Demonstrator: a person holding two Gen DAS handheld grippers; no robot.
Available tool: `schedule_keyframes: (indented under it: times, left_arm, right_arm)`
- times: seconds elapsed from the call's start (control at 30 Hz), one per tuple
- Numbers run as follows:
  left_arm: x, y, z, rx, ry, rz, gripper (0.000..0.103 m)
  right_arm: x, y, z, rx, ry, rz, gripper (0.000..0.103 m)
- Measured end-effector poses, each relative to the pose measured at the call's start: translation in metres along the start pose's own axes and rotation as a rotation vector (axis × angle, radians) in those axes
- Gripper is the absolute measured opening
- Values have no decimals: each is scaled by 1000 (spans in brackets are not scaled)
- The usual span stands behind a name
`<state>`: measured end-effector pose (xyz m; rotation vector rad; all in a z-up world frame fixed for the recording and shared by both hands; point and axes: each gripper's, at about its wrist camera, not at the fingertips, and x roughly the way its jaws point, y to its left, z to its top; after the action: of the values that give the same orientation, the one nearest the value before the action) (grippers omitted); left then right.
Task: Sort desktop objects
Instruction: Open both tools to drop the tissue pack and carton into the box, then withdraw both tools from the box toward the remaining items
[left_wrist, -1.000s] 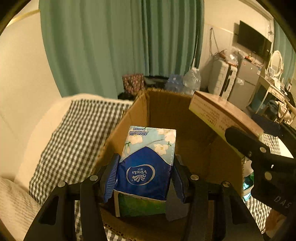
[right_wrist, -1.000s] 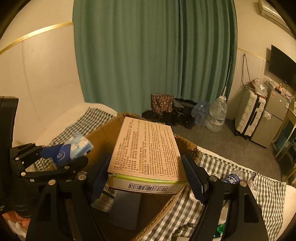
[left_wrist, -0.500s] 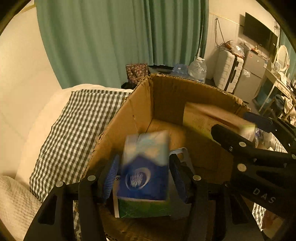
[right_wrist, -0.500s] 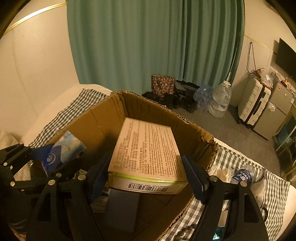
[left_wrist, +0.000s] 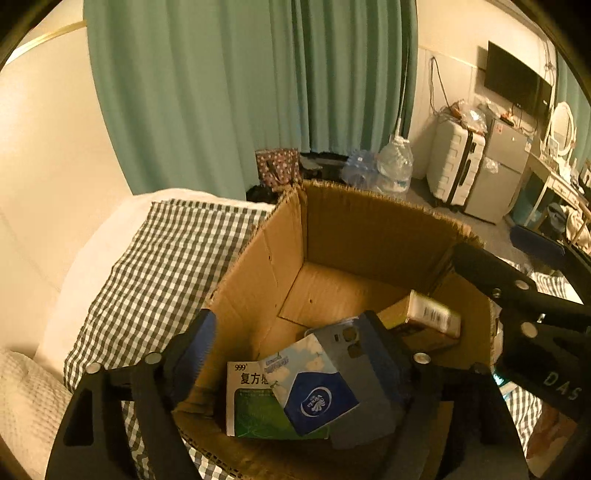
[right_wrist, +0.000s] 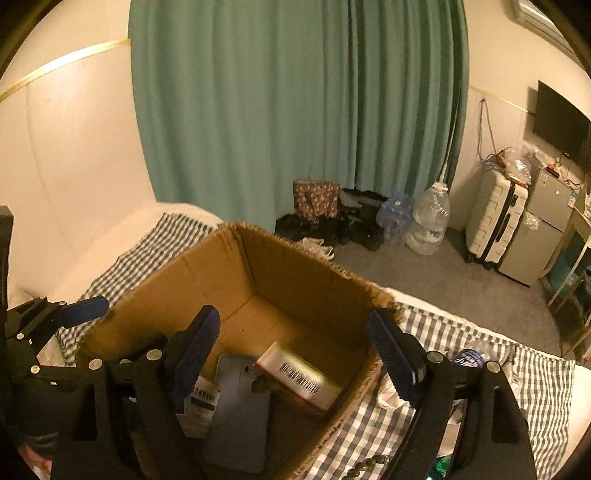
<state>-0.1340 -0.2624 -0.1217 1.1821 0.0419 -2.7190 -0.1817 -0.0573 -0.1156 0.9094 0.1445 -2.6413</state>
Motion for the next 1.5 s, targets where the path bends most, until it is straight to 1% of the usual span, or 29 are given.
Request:
schedule_keyframes:
  times: [0.07, 0.23, 0.43, 0.57, 0.77, 0.9, 1.0, 1.17, 1.23, 1.4, 1.5]
  left_arm:
    - [-7, -3, 2, -4, -25, -6, 89]
    - [-19, -8, 4, 7, -68, -6, 93]
    - [-28, -18, 5, 15, -99, -27, 100]
    - [-40, -33, 5, 41, -139, -37, 103]
    - [-53, -50, 6, 66, -184, -65, 103]
    - [-59, -60, 6, 64, -194, -107, 103]
    - [-64, -70, 6, 77, -208, -121, 103]
    - [-72, -93, 1, 126, -249, -133, 103]
    - [-74, -101, -1, 143, -253, -135, 103]
    - [-72, -121, -7, 166, -274, -150, 103]
    - [-67, -135, -11, 197, -261, -158, 103]
  right_arm:
    - [-7, -4, 1, 16, -20, -4, 85]
    - [-34, -20, 2, 64, -89, -30, 87]
    - [-60, -42, 1, 88, -125, -65, 91]
    - [-80, -61, -4, 99, -136, -88, 91]
    - [-104, -80, -9, 108, -158, -123, 96]
    - [-123, -94, -13, 106, -179, -146, 103]
    - [-136, -102, -19, 98, -199, -171, 103]
    - [-154, -119, -27, 96, -212, -200, 103]
    - [-160, -128, -32, 95, -218, -193, 103]
    - [-174, -150, -48, 83, -218, -248, 103]
    - [-179, -167, -57, 88, -216, -273, 103]
